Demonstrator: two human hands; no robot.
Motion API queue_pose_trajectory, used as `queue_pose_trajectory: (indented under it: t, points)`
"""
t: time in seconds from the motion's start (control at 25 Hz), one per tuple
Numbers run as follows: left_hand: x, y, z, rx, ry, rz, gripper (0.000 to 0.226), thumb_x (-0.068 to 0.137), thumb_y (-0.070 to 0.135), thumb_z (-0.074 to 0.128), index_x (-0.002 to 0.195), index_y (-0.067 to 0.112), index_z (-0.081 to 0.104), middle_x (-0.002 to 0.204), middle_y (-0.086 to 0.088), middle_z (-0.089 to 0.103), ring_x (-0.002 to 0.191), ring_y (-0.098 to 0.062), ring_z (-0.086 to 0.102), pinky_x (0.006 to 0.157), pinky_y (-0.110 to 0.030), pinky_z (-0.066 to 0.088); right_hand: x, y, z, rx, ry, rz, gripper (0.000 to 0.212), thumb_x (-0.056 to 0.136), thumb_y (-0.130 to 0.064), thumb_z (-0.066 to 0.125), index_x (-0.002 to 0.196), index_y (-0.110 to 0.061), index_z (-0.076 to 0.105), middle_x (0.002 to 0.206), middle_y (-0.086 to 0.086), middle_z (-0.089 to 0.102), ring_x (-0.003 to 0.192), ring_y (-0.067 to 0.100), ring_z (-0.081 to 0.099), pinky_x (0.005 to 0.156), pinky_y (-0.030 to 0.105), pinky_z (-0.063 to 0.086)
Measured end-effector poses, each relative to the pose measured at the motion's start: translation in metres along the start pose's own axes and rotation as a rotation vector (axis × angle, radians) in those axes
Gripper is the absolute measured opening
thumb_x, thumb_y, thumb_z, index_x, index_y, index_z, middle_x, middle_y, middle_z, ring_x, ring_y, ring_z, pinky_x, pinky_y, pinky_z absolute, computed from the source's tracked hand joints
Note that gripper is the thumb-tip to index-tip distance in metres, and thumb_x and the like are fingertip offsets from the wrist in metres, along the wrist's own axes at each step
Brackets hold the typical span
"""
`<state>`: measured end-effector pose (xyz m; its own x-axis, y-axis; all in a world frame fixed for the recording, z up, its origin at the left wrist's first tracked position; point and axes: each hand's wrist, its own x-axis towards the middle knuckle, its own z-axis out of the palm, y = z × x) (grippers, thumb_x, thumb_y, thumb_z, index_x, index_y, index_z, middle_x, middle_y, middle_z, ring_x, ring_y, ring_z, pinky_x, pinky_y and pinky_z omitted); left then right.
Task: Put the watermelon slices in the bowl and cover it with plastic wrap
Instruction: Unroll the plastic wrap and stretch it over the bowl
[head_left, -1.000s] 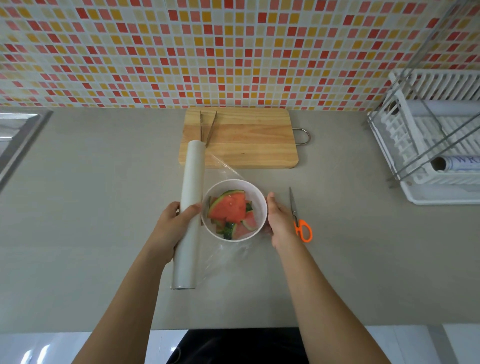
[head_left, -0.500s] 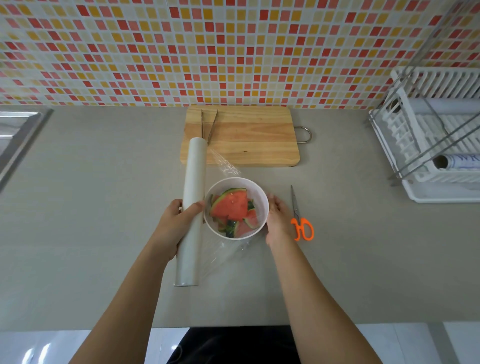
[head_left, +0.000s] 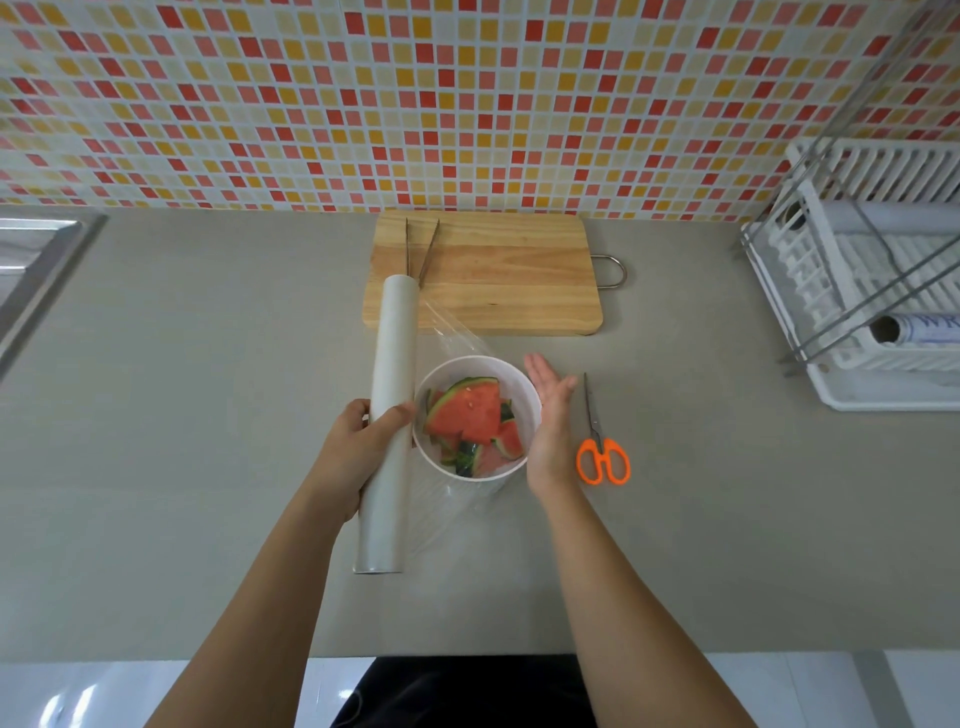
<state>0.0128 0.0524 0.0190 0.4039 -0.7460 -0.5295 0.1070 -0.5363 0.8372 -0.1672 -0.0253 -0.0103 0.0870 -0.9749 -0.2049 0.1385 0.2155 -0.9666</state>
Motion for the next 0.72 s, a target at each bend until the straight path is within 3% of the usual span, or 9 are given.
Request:
queue_pose_trajectory:
  t: [0.2, 0.36, 0.56, 0.72]
  points:
    - [-0.001, 0.002, 0.003, 0.011, 0.005, 0.01, 0.048, 0.07, 0.046, 0.067, 0.102, 0.013, 0.055, 0.098, -0.016, 0.067, 0.072, -0.022, 0.065, 0.054, -0.03, 0.051, 0.003, 0.001, 0.008, -0.017, 0.088, 0.068, 0.064, 0.09, -0.059, 0.011, 0.123, -0.025, 0.054, 0.13, -0.002, 0.057, 0.123, 0.013, 0.048, 0.11, 0.039, 0.032]
    - [0.001, -0.003, 0.006, -0.03, 0.004, 0.013, 0.04, 0.079, 0.041, 0.068, 0.102, 0.012, 0.054, 0.099, -0.019, 0.068, 0.072, -0.022, 0.065, 0.057, -0.032, 0.051, 0.013, -0.005, 0.004, -0.041, 0.069, 0.139, 0.058, 0.094, -0.056, 0.008, 0.109, -0.033, 0.06, 0.128, 0.001, 0.058, 0.123, 0.017, 0.048, 0.112, 0.044, 0.029]
    - [0.0, -0.011, 0.016, -0.149, -0.024, -0.009, 0.048, 0.074, 0.044, 0.068, 0.107, 0.01, 0.056, 0.094, -0.015, 0.07, 0.075, -0.023, 0.068, 0.059, -0.033, 0.055, 0.024, -0.004, -0.004, -0.101, 0.064, 0.135, 0.049, 0.096, -0.05, 0.018, 0.099, -0.036, 0.064, 0.122, 0.006, 0.062, 0.116, 0.02, 0.054, 0.103, 0.041, 0.039]
    - [0.002, -0.016, 0.01, -0.288, -0.126, -0.051, 0.038, 0.086, 0.037, 0.065, 0.109, 0.007, 0.06, 0.09, -0.014, 0.068, 0.078, -0.024, 0.067, 0.065, -0.035, 0.057, 0.027, -0.001, -0.004, -0.098, 0.101, 0.114, 0.028, 0.095, -0.018, 0.038, 0.094, -0.026, 0.065, 0.104, 0.001, 0.066, 0.099, 0.014, 0.059, 0.083, 0.026, 0.044]
